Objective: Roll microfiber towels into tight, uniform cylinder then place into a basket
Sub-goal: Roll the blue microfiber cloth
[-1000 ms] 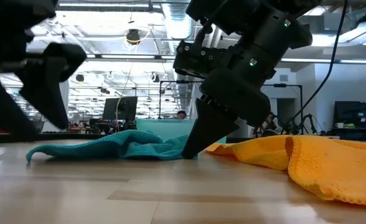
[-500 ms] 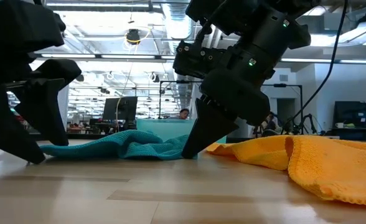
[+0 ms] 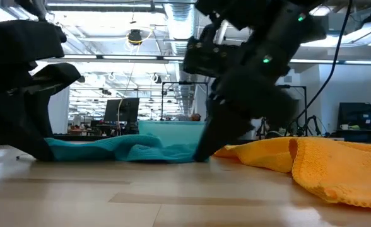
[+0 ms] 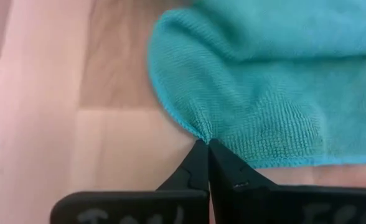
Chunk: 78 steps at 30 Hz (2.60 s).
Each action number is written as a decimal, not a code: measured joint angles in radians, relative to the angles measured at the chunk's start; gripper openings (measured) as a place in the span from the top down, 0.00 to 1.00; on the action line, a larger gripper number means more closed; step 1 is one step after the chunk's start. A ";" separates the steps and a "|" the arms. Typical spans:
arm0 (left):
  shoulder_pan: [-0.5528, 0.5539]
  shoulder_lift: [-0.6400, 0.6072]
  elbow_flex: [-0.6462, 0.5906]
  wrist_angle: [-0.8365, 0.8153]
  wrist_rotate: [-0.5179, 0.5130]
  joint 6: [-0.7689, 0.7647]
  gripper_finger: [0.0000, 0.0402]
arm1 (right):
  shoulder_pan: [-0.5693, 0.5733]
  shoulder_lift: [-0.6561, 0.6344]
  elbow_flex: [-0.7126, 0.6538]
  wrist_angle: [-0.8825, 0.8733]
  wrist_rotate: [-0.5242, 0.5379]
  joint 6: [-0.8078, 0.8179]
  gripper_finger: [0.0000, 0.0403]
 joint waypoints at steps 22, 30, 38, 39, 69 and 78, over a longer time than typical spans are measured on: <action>-0.134 0.001 0.334 -0.631 0.268 -0.463 1.00 | 0.139 -0.015 0.308 -0.344 -0.009 0.028 0.97; -0.182 0.001 0.393 -0.802 0.339 -0.679 1.00 | 0.160 -0.015 0.333 -0.322 -0.070 0.061 0.96; -0.195 0.000 0.412 -0.983 0.189 -0.761 1.00 | 0.132 -0.016 0.333 -0.339 0.015 0.075 0.97; -0.187 0.000 0.412 -0.983 0.165 -0.753 1.00 | 0.122 -0.016 0.333 -0.343 0.032 0.086 0.97; 0.176 0.000 0.202 -0.877 -0.078 -0.756 1.00 | -0.032 -0.013 0.232 -0.365 0.235 0.366 0.97; 0.205 0.000 0.202 -0.822 -0.079 -0.697 0.97 | -0.030 -0.013 0.232 -0.366 0.232 0.366 0.97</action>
